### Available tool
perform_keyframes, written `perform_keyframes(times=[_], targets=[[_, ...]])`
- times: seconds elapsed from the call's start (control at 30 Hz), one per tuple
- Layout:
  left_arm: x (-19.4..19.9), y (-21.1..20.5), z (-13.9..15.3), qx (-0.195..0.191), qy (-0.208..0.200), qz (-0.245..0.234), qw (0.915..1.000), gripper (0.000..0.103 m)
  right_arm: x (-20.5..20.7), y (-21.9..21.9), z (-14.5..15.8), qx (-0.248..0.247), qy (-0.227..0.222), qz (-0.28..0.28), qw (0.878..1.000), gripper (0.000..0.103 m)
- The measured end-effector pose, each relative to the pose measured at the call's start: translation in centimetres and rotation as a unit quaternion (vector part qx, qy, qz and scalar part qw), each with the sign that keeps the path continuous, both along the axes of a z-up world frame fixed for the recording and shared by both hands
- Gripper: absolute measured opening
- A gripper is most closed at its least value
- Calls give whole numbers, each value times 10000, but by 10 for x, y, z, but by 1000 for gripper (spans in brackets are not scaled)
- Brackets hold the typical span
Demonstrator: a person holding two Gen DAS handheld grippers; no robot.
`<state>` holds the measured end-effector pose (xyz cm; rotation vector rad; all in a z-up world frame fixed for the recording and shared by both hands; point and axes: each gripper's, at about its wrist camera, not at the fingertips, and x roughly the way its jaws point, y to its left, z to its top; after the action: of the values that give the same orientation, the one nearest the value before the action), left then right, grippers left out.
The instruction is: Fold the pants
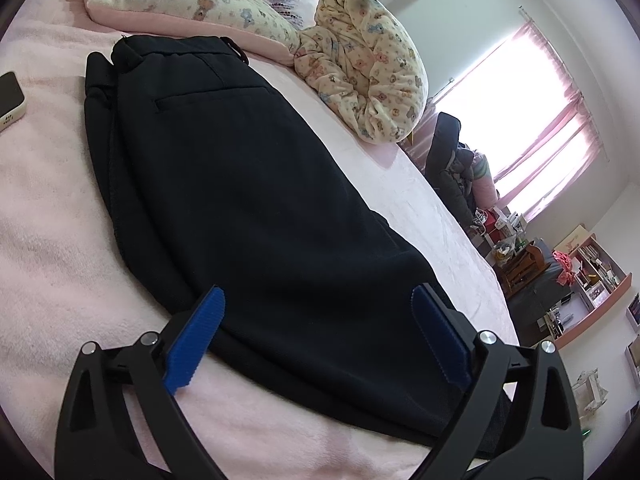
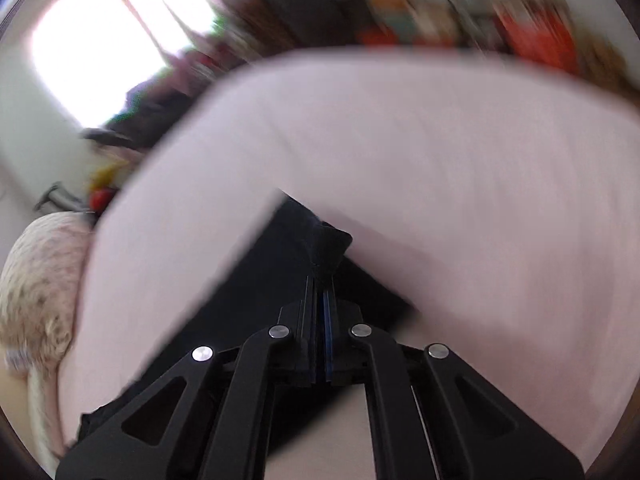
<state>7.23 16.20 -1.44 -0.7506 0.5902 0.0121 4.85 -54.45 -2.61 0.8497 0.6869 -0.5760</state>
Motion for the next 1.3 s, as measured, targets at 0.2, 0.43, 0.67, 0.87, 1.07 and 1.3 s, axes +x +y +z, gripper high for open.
perform_keyframes(times=[0.2,0.43,0.67,0.87,1.07,1.3], targets=[[0,1,0,-29,-8,-9,10000,95,-31,-16,-25,953,-326,-85,9949,13],[-4,5,0,-187,-72,-1,9998,95,-53,-25,-28,1160,-567,-531,9902,54],[-26,43,29,-488,-810,260,9952,96,-43,4,-17,583,-791,-519,9938,54],[-30,113,20,-1415,-786,327,9863,96,-58,40,-16,180,-2085,-40,9779,56],[-9,135,5,-2325,-801,-191,9691,95,-33,55,-12,-255,-1909,415,9804,64],[11,124,-14,-2376,132,-111,9712,95,-29,61,-19,-179,-1876,471,9810,64]])
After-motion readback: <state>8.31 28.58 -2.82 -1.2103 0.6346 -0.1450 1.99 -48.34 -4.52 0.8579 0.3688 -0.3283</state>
